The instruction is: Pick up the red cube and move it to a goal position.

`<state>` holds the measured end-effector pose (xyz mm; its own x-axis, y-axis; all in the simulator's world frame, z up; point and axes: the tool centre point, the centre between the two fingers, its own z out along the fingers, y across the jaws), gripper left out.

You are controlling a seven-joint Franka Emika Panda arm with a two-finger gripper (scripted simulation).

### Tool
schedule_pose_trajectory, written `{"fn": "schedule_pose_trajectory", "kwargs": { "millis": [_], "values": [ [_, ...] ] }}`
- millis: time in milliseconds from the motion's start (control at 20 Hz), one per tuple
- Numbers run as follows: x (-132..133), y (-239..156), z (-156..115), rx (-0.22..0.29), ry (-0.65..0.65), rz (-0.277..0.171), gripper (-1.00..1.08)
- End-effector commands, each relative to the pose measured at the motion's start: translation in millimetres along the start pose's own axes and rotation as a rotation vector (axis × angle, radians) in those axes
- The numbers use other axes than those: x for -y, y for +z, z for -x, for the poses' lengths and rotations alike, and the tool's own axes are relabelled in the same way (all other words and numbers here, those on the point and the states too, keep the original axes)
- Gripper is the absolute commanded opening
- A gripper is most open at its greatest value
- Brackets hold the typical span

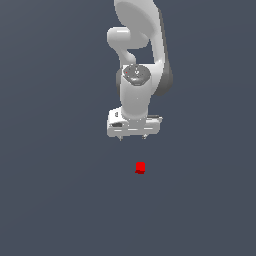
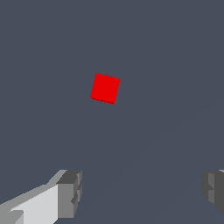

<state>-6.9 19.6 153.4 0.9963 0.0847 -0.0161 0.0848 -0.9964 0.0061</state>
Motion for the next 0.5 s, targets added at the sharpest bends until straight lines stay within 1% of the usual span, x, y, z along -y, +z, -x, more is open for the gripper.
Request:
{"fn": "schedule_pose_trajectory", "kwargs": {
  "millis": [0,200,450],
  "values": [
    [0.0,0.0,0.0,0.000,0.000,0.000,1.00],
    [1.1,3.5,-2.0,0.000,0.006,0.000,1.00],
    [5.4,17.6,-9.9,-0.002,0.030,-0.001,1.00]
  ]
}}
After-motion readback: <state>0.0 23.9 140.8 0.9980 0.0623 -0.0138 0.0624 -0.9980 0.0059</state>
